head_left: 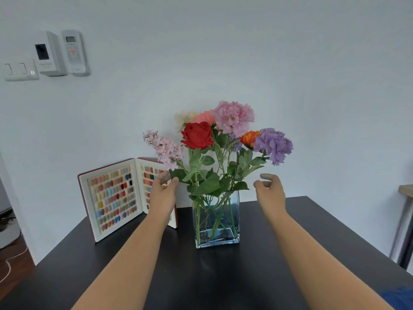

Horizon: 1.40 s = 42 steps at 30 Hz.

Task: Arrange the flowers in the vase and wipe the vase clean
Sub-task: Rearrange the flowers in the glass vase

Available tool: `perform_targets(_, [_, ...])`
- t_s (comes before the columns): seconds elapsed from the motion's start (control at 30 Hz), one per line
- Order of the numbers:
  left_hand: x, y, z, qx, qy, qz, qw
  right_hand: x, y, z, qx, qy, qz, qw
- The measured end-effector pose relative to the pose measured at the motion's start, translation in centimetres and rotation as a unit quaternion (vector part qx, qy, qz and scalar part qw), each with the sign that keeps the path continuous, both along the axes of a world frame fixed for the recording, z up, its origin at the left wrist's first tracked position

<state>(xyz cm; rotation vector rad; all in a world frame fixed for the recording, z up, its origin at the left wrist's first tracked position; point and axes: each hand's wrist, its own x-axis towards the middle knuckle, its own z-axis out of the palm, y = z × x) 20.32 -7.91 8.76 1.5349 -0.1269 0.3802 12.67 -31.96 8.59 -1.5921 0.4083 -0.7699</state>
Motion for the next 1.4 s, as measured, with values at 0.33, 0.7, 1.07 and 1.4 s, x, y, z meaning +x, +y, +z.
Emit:
perform_targets(0.33, [1.0, 0.2, 3.6, 0.013, -0.009, 0.005, 1.000, 4.3, -0.2, 0.9, -0.021, 0.035, 0.092, 0.995])
perform_targets(0.7, [2.6, -1.7, 3.5, 0.000, -0.034, 0.023, 0.999, 5.0, -0.3, -1.1, -0.032, 0.012, 0.067, 0.997])
perform_targets(1.07, [2.2, -2.1, 1.6, 0.024, -0.021, 0.119, 0.992, 4.1, -0.5, -1.7, -0.019, 0.011, 0.094, 0.995])
perform_targets(1.4, [-6.9, -4.9, -4.1, -0.017, -0.047, 0.066, 0.997, -2.5, -0.8, -1.5, -0.032, 0.009, 0.095, 0.995])
